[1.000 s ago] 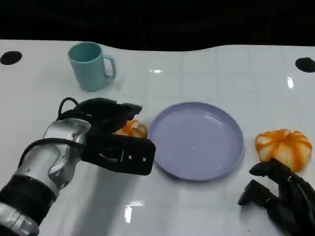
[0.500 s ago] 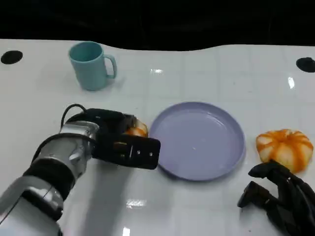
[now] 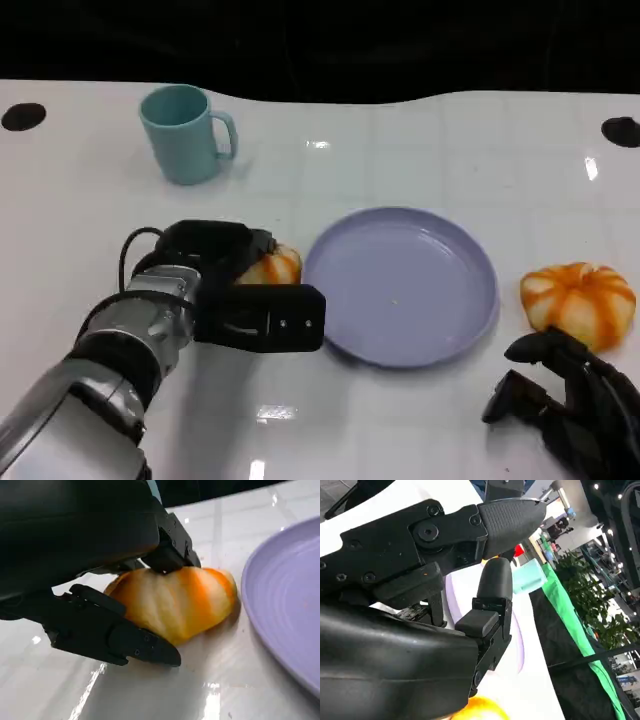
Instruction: Grasp the bread from the table and place it into the plate.
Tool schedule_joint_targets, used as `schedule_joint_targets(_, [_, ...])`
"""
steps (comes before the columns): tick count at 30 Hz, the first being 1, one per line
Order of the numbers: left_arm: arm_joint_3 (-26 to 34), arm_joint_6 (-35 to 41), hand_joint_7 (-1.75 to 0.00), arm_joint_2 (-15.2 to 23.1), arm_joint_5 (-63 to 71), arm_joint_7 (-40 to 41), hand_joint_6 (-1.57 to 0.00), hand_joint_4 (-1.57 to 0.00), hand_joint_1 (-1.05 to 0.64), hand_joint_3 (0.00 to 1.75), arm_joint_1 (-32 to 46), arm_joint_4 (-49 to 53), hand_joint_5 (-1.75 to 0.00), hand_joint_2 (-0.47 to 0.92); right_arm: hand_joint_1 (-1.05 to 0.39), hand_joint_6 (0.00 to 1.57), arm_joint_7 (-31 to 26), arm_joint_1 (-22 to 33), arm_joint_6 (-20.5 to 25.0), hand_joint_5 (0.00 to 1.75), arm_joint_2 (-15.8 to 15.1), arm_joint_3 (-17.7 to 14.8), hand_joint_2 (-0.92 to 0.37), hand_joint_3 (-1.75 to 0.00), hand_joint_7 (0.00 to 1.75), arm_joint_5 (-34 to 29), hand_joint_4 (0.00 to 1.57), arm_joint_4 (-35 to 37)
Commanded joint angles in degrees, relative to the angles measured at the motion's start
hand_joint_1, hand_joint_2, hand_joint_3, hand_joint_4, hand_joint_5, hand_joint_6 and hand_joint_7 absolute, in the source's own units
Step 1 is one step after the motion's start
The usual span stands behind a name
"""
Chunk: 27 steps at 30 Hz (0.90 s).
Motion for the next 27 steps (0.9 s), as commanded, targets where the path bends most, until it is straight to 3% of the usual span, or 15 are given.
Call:
schedule_joint_targets(1, [0.07, -1.02, -1.05, 1.22, -0.4, 4.8, -0.78, -0.75, -0.26, 0.3, 1.62, 1.82, -1.7, 0.92, -0.52, 0.61, 0.73, 0.27, 0.09, 1.45, -1.16, -0.64, -0.92, -0.2, 1.16, 0.76, 0.7, 0.67])
schedule_joint_targets(2, [0.09, -1.46, -1.2, 1.44, -0.4, 6.03, -0.72, -0.77, -0.25, 0.3, 1.77, 1.86, -1.72, 0.92, -0.52, 0.61, 0.49, 0.31, -0.16, 1.45, -1.06, -0.66, -0.92, -0.21, 1.16, 0.67, 0.7, 0.73])
schedule_joint_targets(3, [0.17, -1.81, -1.5, 1.59, -0.47, 7.03, -0.62, -0.77, -0.24, 0.29, 1.88, 1.9, -1.74, 0.92, -0.52, 0.62, 0.21, 0.34, -0.44, 1.45, -0.98, -0.67, -0.92, -0.2, 1.17, 0.51, 0.7, 0.79])
schedule_joint_targets(8, [1.2, -2.79, -1.71, 1.69, -1.29, 11.87, -0.57, -0.82, -0.2, 0.23, 2.28, 1.72, -1.75, 0.92, -0.55, 0.62, 0.36, 0.18, -1.41, 1.49, -1.1, -0.52, -0.92, -0.21, 1.19, 0.17, 0.7, 1.32])
schedule_joint_targets(11, [4.73, -2.04, -1.74, 0.87, -4.97, 12.13, -0.55, -0.82, -0.21, 0.31, 2.14, 1.06, -1.75, 0.92, -0.53, 0.6, 1.23, -0.12, -0.8, 1.49, -1.35, -0.77, -0.92, -0.21, 1.18, 0.98, 0.68, 1.94])
schedule_joint_targets(14, [9.02, -2.61, -1.75, 0.29, -9.45, 12.48, -0.6, -0.84, -0.21, 0.71, 2.14, -0.2, -1.75, 0.79, -0.5, 0.59, 1.73, -0.47, -1.67, 1.49, -1.36, -0.91, -0.92, -0.24, 1.17, 0.87, 0.68, 2.82])
schedule_joint_targets(16, [10.67, -3.76, -1.75, 0.28, -11.36, 12.27, -0.62, -0.86, -0.2, 0.85, 2.23, -0.99, -1.75, 0.73, -0.5, 0.6, 1.79, -0.66, -1.47, 1.48, -1.27, -1.08, -0.92, -0.24, 1.17, 1.02, 0.68, 3.05])
schedule_joint_targets(18, [11.94, -4.6, -1.75, 0.26, -13.0, 11.12, -0.63, -0.87, -0.2, 0.89, 2.19, -1.82, -1.75, 0.71, -0.51, 0.61, 1.62, -0.74, -1.02, 1.48, -1.32, -1.1, -0.92, -0.23, 1.16, 0.96, 0.68, 2.95])
schedule_joint_targets(19, [12.52, -4.92, -1.75, 0.23, -13.67, 10.52, -0.66, -0.88, -0.2, 1.0, 2.16, -2.21, -1.75, 0.66, -0.52, 0.61, 1.46, -0.75, -0.82, 1.47, -1.38, -1.05, -0.92, -0.22, 1.15, 0.84, 0.68, 2.83])
schedule_joint_targets(22, [13.82, -6.71, -1.75, 0.02, -15.62, 8.7, -0.69, -0.89, -0.19, 1.12, 2.0, -4.45, -1.75, 0.59, -0.52, 0.61, 1.49, -1.08, -0.42, 1.47, -1.44, -1.14, -0.92, -0.21, 1.14, 0.92, 0.67, 3.01])
schedule_joint_targets(27, [12.37, -11.57, -1.75, -0.16, -14.37, 10.33, -0.72, -0.91, -0.15, 1.3, 2.33, -7.77, -1.75, 0.48, -0.52, 0.6, 1.93, -1.66, -0.22, 1.49, -1.88, -1.28, -0.92, -0.22, 1.16, 0.78, 0.67, 4.13])
